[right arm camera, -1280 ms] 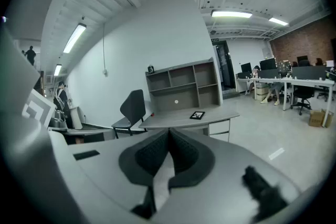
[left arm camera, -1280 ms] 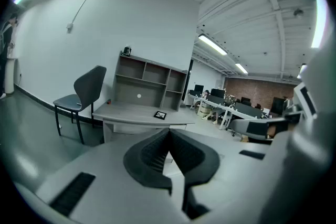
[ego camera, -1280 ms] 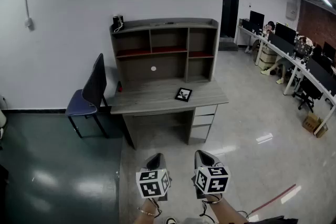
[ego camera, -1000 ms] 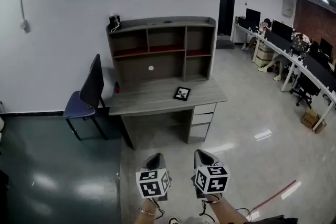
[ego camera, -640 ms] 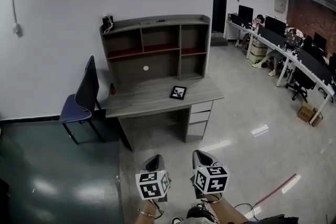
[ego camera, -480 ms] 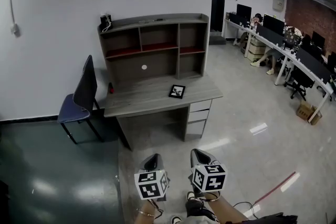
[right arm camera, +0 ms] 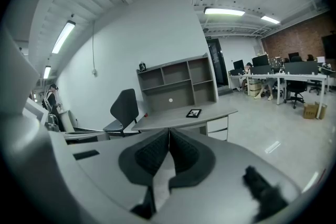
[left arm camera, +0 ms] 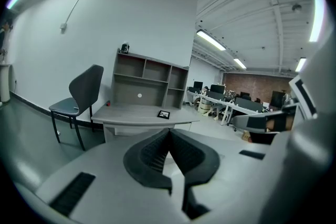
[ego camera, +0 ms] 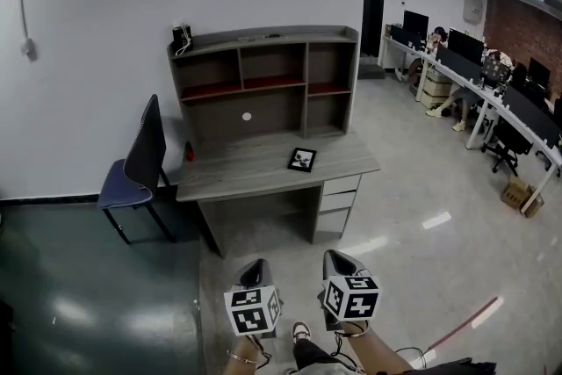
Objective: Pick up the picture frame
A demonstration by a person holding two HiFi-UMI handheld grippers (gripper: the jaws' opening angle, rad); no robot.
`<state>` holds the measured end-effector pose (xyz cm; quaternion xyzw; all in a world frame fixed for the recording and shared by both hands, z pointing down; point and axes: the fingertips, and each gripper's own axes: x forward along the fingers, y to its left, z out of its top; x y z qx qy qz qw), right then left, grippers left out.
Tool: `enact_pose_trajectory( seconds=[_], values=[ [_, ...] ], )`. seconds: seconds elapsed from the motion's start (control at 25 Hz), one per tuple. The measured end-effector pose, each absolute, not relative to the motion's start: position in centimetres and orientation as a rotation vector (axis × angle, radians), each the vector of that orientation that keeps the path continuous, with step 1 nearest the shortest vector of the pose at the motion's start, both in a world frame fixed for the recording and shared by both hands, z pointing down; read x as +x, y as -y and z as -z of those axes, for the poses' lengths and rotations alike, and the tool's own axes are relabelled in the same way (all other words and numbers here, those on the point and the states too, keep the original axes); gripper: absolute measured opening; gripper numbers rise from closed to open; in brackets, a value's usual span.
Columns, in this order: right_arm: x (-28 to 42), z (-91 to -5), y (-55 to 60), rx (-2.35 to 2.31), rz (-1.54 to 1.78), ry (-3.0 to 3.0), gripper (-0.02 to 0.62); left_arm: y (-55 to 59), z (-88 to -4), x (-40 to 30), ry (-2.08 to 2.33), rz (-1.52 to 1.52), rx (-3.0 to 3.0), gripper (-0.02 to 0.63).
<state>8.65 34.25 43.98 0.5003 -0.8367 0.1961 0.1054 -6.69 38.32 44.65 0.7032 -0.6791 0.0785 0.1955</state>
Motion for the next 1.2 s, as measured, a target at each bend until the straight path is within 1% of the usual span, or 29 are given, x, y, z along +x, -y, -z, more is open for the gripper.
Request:
enact_pose_trajectory(
  seconds=[0.32, 1.2],
  values=[
    [7.9, -44.6, -29.5, 1.450, -0.603, 2.481, 0.032, -33.5, -45.6, -7.0, 1.906, -0.261, 1.967, 0.012],
    [7.1, -44.2, -12.1, 1.438, -0.638, 2.493, 0.031, -15.9, -44.5, -8.1, 1.937, -0.305, 1.965, 0.011]
  ],
)
